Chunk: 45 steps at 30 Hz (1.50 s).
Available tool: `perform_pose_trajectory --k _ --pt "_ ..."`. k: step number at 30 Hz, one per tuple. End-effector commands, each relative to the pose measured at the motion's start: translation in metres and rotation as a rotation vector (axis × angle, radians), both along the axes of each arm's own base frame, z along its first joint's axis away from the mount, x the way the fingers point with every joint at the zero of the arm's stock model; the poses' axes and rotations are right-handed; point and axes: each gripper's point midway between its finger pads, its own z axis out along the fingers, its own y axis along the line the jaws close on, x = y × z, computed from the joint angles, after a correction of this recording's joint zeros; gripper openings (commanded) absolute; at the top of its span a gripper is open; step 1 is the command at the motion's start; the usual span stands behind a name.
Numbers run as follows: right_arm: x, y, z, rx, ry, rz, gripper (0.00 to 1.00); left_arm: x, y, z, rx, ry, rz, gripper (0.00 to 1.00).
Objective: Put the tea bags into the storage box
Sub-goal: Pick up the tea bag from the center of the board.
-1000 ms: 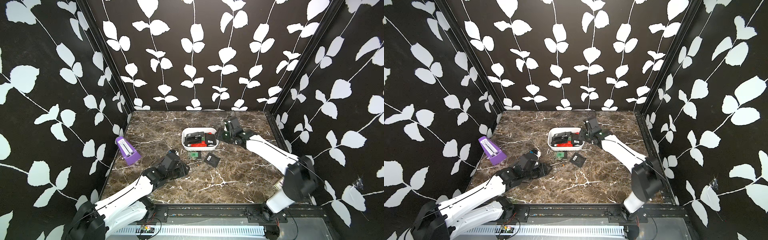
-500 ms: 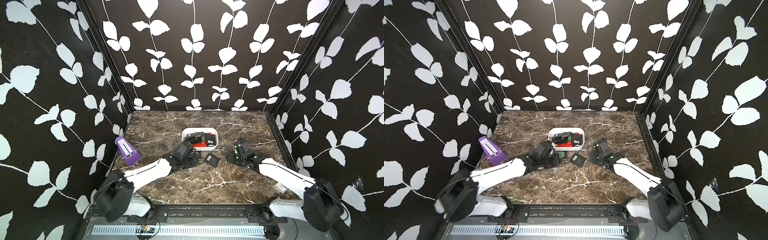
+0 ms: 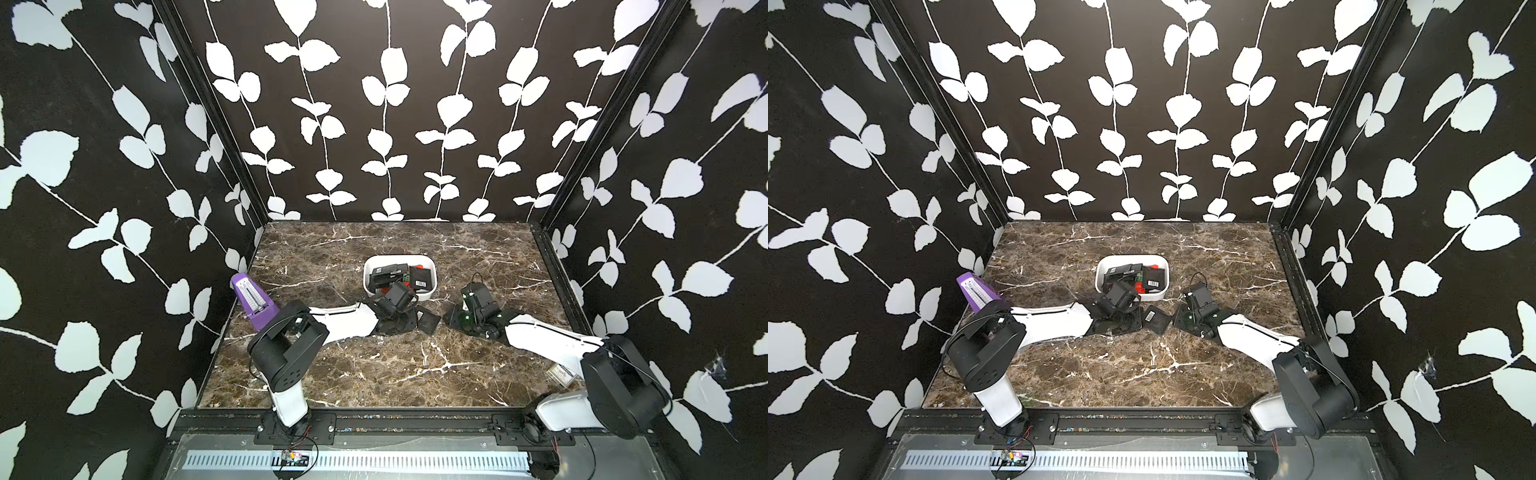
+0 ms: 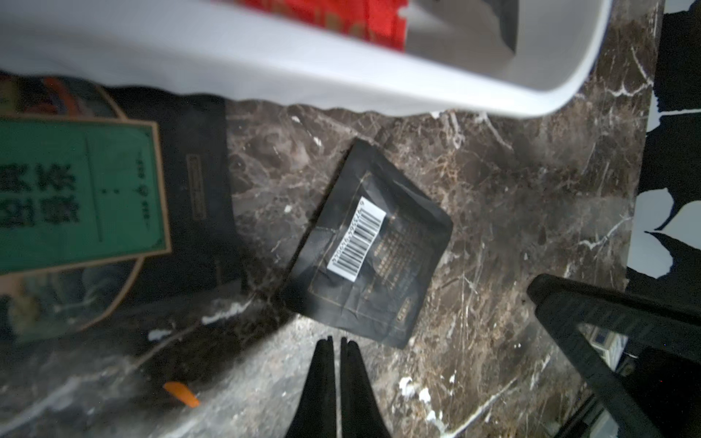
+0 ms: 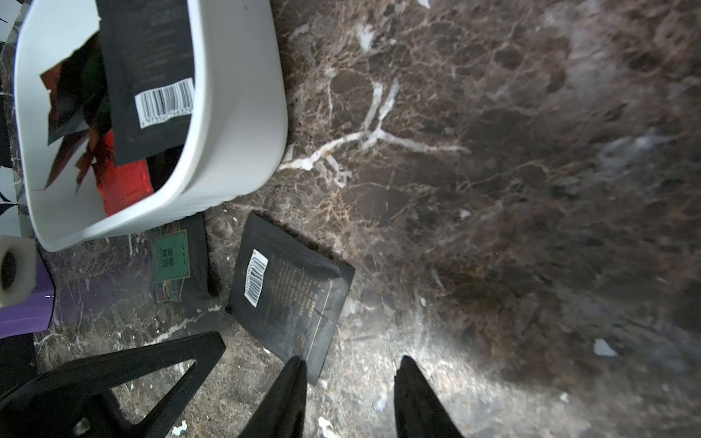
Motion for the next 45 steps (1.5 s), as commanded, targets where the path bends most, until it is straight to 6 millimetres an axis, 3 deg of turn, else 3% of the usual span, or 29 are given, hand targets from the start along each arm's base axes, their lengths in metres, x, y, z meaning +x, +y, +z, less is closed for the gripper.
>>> perform_pose_trajectory --k 1,8,32,45 --pt "0.002 0.005 -0.005 0.023 -0.002 0.001 0.40 0.008 -0.008 0.007 -0.004 -0.035 -0.008 0.00" --pt "0.009 0.012 -0.010 0.028 0.006 0.009 0.40 0.008 -0.003 -0.005 0.027 -0.030 0.002 0.00" --pt "0.020 0.019 -0.024 0.018 0.023 0.012 0.39 0.022 -0.012 -0.007 0.033 -0.050 0.014 0.00" --pt "0.026 0.024 -0.033 0.011 0.040 0.015 0.39 0.006 0.014 -0.038 0.143 0.001 0.014 0.00"
